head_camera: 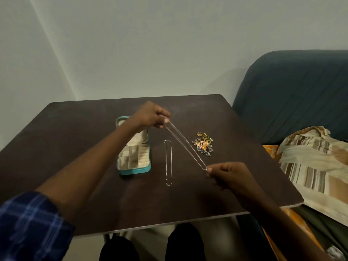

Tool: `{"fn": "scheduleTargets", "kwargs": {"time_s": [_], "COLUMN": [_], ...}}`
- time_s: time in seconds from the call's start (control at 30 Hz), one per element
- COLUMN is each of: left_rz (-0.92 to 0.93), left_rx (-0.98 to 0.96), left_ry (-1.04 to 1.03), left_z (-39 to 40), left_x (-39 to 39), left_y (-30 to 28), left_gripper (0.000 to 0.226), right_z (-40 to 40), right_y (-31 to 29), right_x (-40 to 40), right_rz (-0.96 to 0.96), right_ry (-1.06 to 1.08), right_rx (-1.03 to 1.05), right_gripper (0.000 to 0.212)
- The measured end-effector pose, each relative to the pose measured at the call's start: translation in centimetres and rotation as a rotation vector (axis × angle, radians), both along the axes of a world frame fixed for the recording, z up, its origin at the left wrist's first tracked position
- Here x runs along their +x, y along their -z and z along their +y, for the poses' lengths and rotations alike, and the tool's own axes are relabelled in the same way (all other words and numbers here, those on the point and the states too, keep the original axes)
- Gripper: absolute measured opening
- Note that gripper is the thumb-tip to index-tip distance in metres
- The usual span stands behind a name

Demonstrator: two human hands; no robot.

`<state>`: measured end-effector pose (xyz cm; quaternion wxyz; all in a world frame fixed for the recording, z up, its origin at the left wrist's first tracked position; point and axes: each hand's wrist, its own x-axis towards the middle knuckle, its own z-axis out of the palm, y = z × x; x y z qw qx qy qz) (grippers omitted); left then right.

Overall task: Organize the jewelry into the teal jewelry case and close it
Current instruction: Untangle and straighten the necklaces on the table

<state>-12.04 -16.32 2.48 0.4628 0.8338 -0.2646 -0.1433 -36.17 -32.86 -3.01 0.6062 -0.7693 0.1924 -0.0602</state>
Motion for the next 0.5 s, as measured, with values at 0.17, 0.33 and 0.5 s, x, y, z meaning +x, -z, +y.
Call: {"fn": "scheduleTargets", "kwargs": {"time_s": [0.17,0.33,0.5], "left_rz": [-0.268,-0.305,-0.339], "left_rx": [0.189,0.281,0.388], "left_ry": [-0.020,0.038,0.074], "left_z": [-3.1,-5.7,-6.9], "left_x": [0.7,1.5,2.2], "left_y": [2.8,5.5,7.8], "left_gripper": [0.012,0.007,0.013], "right_z": [1.4,2.6,3.2], "right_y": [2.6,4.5,5.0], "right_x": [0.9,1.8,2.4], "right_rz": [0.084,0.106,0.091], "right_ry": [-0.059,-0.135,-0.164], "right_rx": [-0.187,-0.373,-0.466], "right_gripper": [0.012,0.015,0.023]}}
